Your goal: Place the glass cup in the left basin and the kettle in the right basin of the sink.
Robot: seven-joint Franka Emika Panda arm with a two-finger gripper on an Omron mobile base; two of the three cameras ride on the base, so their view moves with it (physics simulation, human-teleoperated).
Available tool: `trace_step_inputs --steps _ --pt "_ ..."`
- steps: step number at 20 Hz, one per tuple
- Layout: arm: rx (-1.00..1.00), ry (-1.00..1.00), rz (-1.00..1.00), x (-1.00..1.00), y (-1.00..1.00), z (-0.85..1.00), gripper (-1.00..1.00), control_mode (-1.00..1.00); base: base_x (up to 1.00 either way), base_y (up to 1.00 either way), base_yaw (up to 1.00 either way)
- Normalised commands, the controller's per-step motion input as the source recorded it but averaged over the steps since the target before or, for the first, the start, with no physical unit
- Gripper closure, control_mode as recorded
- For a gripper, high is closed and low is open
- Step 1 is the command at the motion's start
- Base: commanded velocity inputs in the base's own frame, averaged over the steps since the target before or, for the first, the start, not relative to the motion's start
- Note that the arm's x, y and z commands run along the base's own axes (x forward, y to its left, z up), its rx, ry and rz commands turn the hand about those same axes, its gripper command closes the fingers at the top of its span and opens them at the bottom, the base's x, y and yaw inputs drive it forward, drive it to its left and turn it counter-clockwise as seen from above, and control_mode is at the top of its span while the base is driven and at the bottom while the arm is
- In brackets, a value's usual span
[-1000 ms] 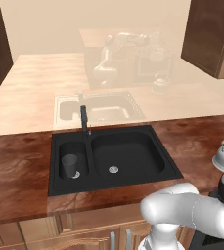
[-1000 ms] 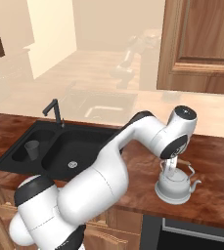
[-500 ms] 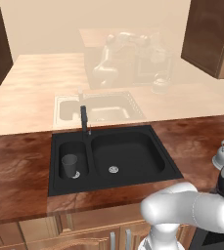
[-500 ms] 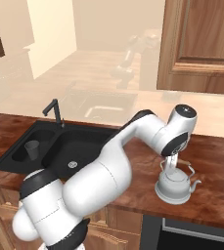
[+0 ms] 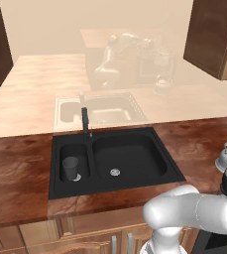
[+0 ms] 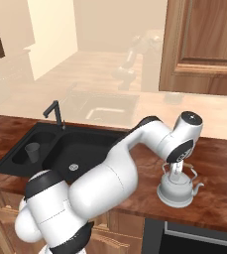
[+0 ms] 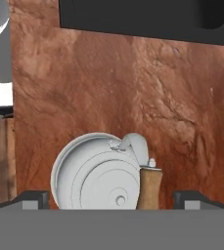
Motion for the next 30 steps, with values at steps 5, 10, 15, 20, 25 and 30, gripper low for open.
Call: trace_step_inputs --steps 5,10,15,20,25,30 --pt "0.00 0.00 0.00 0.06 -0.03 -0.14 -1.00 -1.00 0.00 0.00 0.00" --pt "0.00 0.00 0.00 0.10 -0.03 -0.06 -1.00 -1.00 0.00 0.00 0.00" --pt "0.00 0.00 0.00 0.09 -0.06 -0.03 -1.00 -1.00 0.00 0.00 0.00" --pt "0.00 0.00 0.00 0.10 -0.04 -0.06 -1.00 -1.00 0.00 0.00 0.00" --pt "0.00 0.00 0.00 0.21 -0.01 -0.08 -1.00 -1.00 0.00 0.00 0.00" --pt "0.00 0.00 0.00 0.19 0.00 -0.07 -1.00 -1.00 0.00 0.00 0.00"
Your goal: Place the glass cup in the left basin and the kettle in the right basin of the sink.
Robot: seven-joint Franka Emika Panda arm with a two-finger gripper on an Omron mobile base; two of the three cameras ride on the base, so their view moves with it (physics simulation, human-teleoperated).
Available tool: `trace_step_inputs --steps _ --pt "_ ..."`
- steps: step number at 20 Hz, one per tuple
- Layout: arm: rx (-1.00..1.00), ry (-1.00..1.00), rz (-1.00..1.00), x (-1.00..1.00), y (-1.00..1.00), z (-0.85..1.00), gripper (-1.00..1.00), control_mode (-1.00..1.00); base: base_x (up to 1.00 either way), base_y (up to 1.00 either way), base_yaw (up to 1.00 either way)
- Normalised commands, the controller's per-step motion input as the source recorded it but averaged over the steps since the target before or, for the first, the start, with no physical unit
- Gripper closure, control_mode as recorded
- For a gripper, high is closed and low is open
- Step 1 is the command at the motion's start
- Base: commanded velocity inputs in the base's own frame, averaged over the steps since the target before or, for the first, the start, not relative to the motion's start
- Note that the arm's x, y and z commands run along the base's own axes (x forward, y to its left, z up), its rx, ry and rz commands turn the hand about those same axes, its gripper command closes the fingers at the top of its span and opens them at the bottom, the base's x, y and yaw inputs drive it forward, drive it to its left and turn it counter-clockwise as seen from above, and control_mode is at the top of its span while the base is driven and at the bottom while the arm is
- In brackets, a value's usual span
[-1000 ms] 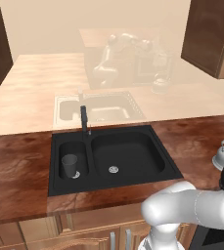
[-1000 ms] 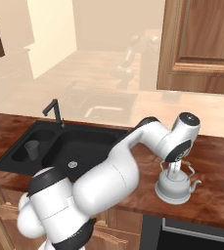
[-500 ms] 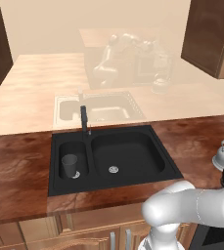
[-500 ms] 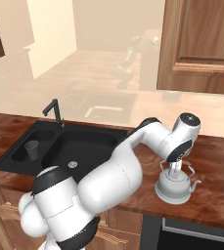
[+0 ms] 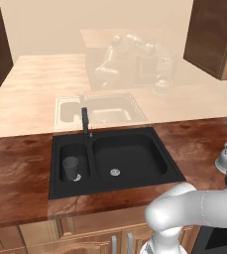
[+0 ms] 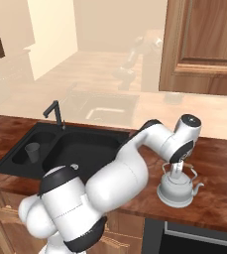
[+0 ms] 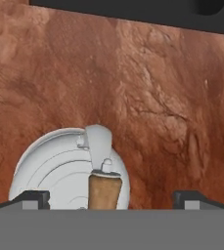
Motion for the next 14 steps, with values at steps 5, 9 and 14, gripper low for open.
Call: trace_step_inputs --steps 5,9,14 --pt "0.00 0.00 0.00 0.14 -0.07 -0.08 -1.00 -1.00 0.00 0.00 0.00" --pt "0.00 0.00 0.00 0.05 -0.07 -0.09 -1.00 -1.00 0.00 0.00 0.00" --pt "0.00 0.03 0.00 0.00 -0.01 -0.10 1.00 -1.00 0.00 0.00 0.00"
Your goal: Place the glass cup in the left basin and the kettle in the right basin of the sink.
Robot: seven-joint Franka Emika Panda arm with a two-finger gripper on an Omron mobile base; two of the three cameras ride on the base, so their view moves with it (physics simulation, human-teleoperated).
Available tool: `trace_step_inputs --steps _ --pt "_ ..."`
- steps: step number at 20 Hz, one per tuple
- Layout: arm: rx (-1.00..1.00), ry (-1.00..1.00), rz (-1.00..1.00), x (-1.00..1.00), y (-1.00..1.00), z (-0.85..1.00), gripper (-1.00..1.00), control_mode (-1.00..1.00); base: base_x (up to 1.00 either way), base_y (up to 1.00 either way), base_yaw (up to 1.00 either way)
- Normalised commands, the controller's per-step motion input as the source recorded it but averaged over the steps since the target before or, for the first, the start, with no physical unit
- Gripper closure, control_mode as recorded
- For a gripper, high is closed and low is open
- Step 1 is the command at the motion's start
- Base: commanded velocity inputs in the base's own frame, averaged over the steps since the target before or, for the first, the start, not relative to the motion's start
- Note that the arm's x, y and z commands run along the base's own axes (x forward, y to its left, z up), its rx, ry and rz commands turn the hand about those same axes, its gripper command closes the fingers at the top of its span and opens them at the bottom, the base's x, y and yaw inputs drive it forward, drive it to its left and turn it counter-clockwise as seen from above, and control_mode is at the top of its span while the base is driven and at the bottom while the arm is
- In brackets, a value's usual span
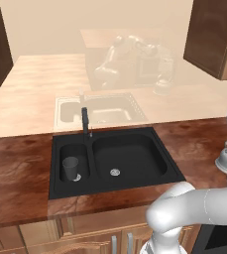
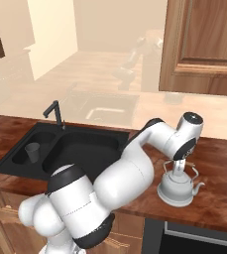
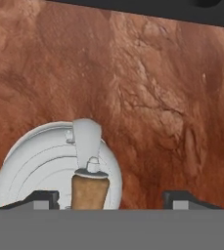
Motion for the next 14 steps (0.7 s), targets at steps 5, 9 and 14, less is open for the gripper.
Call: trace_step_inputs --steps 5,9,14 --pt "0.00 0.01 0.00 0.00 0.00 -0.02 1.00 -1.00 0.00 0.00 0.00" --pt "0.00 0.00 0.00 0.00 0.00 0.00 1.00 -1.00 0.00 0.00 0.00" --pt "0.00 0.00 0.00 0.00 0.00 0.00 1.00 -1.00 0.00 0.00 0.00"
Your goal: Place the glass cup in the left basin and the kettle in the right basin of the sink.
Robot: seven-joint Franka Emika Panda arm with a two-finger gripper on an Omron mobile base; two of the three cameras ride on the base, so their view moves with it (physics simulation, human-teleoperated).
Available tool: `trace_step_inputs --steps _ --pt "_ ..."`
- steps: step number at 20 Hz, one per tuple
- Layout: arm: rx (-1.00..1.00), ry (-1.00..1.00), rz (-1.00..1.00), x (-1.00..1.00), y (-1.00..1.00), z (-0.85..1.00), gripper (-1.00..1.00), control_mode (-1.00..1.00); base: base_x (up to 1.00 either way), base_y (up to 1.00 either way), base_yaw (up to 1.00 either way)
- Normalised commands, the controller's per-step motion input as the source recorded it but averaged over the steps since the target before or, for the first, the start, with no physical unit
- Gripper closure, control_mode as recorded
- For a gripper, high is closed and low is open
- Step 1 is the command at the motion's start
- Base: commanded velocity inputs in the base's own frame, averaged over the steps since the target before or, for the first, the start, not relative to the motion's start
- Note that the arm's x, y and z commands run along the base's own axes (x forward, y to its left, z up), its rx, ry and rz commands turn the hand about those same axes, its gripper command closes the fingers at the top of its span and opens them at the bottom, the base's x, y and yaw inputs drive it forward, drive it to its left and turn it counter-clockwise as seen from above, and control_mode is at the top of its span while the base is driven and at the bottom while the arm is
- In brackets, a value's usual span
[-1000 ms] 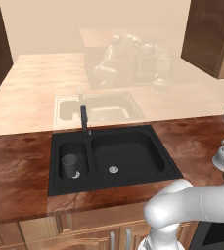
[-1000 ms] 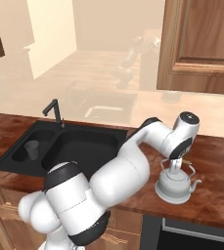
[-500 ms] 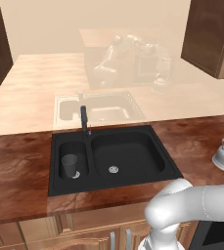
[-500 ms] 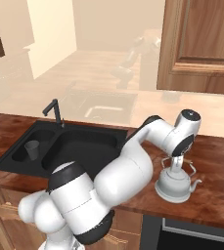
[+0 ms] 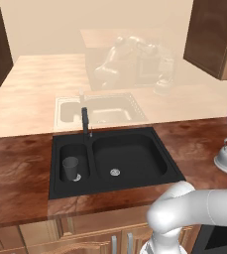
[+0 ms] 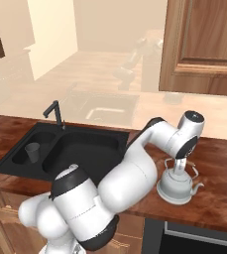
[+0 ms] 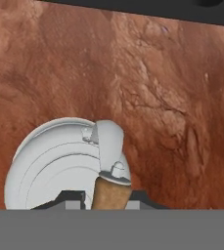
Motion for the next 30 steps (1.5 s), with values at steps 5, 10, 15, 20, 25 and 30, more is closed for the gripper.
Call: trace_step_inputs --steps 5,10,15,20,25,30 --pt "-0.01 0.00 0.03 -0.06 0.01 0.00 1.00 -1.00 0.00 0.00 0.00" --pt "-0.04 0.00 0.07 -0.24 0.15 0.00 1.00 -1.00 0.00 0.00 0.00" --pt "-0.05 -0.02 0.09 -0.38 0.29 0.00 1.00 -1.00 0.00 0.00 0.00" --pt "-0.06 -0.03 0.09 -0.36 0.34 0.00 1.00 -1.00 0.00 0.00 0.00" --pt "-0.03 -0.04 0.15 -0.29 0.37 0.07 1.00 -1.00 0.00 0.00 0.00" --pt "-0.01 -0.01 0.18 -0.15 0.30 0.15 1.00 -1.00 0.00 0.00 0.00"
